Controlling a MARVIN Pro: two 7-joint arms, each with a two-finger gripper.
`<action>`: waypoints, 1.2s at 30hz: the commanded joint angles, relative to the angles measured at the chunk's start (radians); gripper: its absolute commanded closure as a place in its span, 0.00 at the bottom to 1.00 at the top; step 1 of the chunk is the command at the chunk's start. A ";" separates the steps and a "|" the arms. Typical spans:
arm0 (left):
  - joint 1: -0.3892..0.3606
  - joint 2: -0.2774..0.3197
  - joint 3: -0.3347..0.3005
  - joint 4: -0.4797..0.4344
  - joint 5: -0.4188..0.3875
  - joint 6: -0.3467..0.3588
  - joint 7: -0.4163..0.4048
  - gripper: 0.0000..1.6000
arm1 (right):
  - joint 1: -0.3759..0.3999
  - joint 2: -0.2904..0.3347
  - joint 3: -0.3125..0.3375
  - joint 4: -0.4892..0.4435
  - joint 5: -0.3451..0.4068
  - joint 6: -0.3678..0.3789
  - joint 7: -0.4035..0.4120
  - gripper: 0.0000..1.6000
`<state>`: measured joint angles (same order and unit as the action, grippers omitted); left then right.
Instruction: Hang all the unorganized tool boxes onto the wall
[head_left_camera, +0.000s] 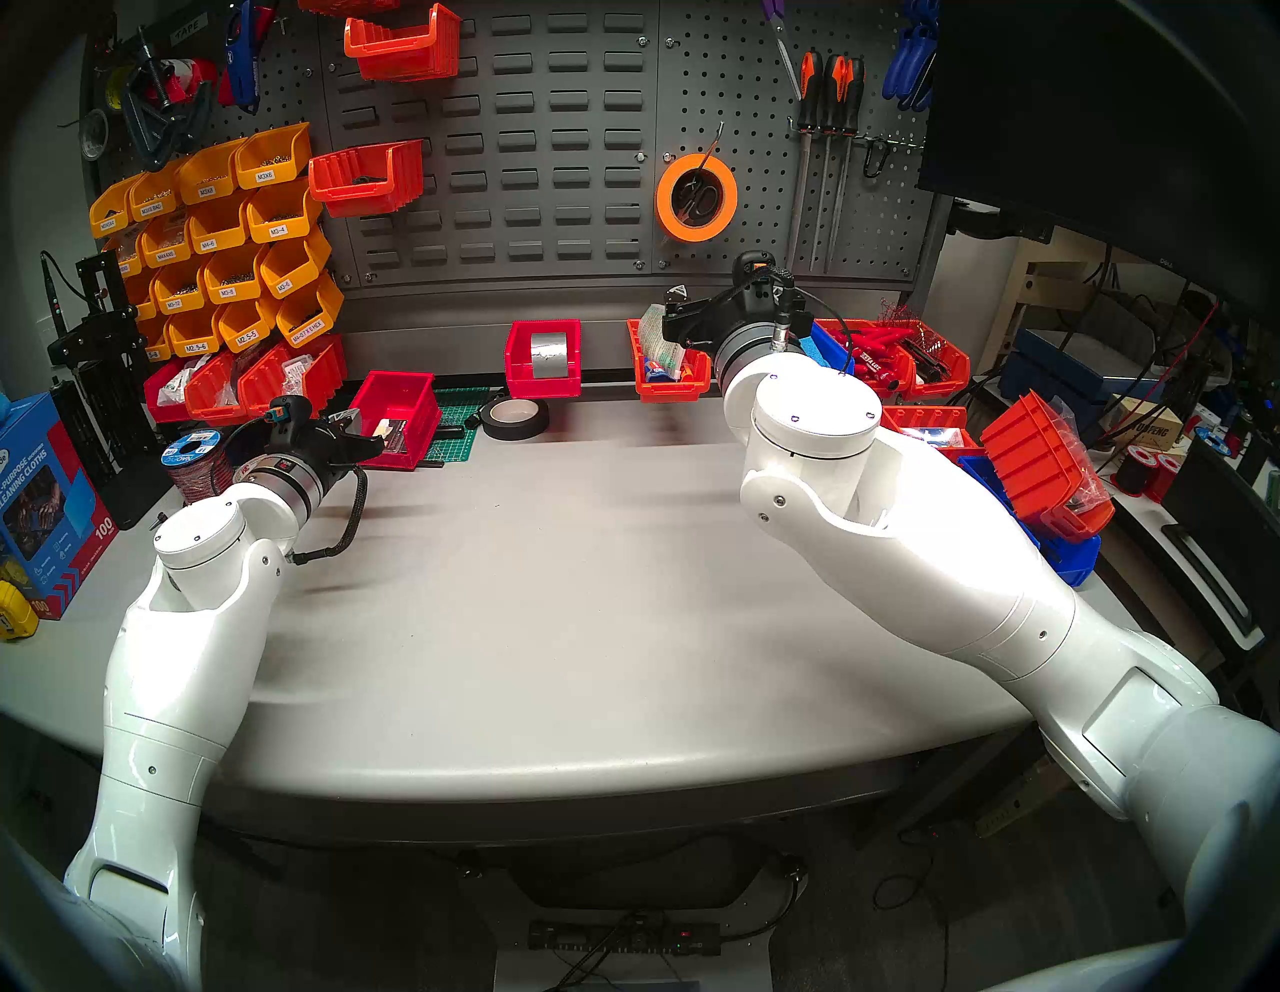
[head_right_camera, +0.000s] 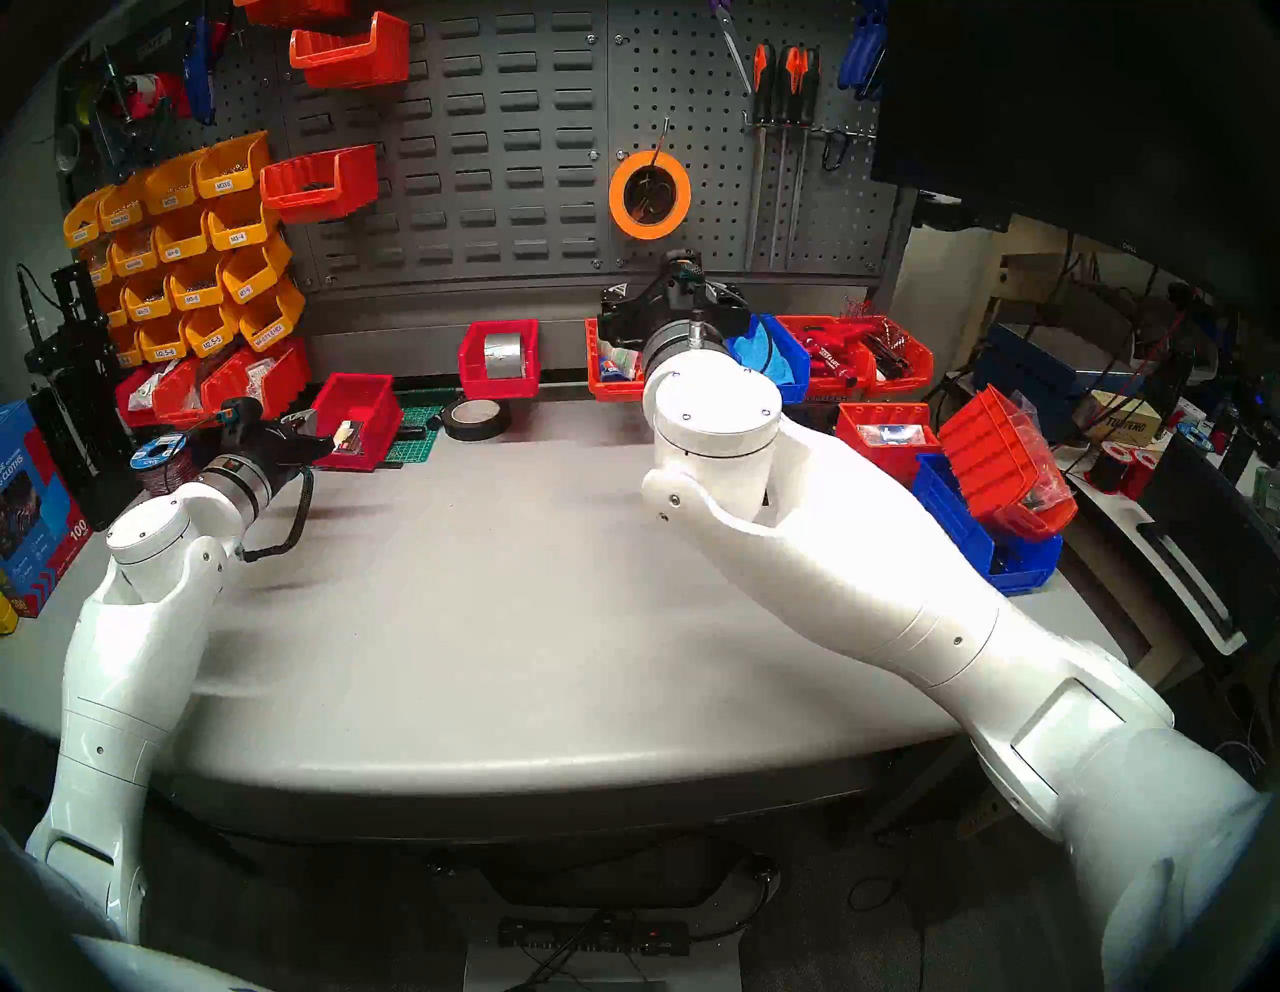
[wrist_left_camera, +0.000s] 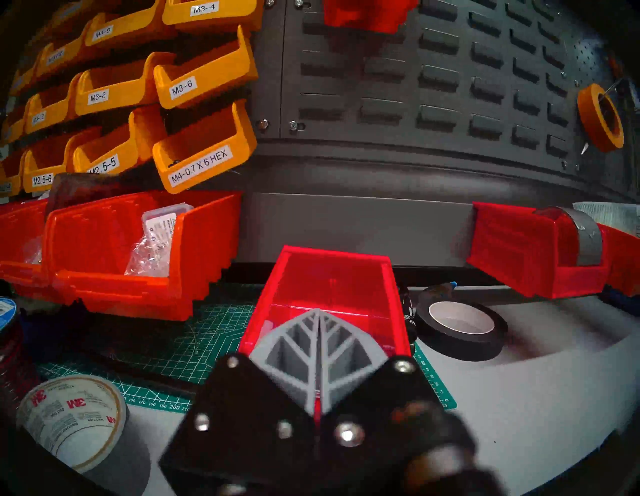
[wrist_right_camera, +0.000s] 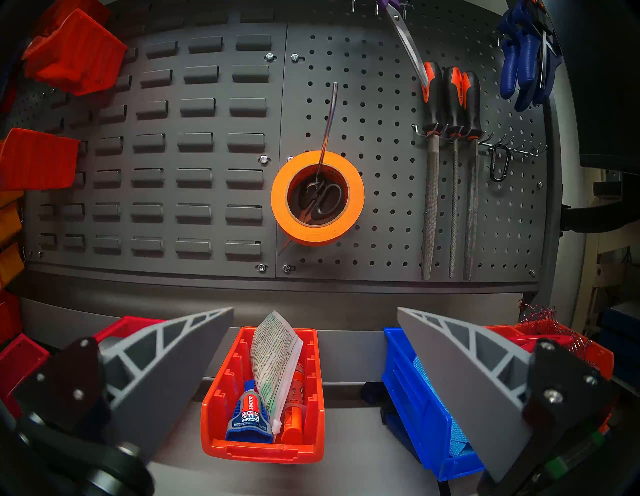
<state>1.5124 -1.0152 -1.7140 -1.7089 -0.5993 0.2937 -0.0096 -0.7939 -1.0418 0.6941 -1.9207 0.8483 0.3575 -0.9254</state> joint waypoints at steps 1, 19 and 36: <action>0.010 -0.001 -0.018 -0.021 0.002 -0.028 -0.003 1.00 | 0.015 -0.002 0.004 -0.008 -0.006 0.002 0.001 0.00; -0.039 -0.001 -0.007 0.059 0.058 -0.047 0.040 0.02 | 0.015 -0.002 0.004 -0.008 -0.006 0.002 0.001 0.00; -0.095 -0.012 0.004 0.175 0.051 -0.149 -0.023 0.16 | 0.015 -0.002 0.004 -0.008 -0.006 0.002 0.001 0.00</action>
<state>1.4618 -1.0206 -1.7143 -1.5536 -0.5367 0.2056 0.0069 -0.7939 -1.0418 0.6941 -1.9207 0.8483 0.3575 -0.9254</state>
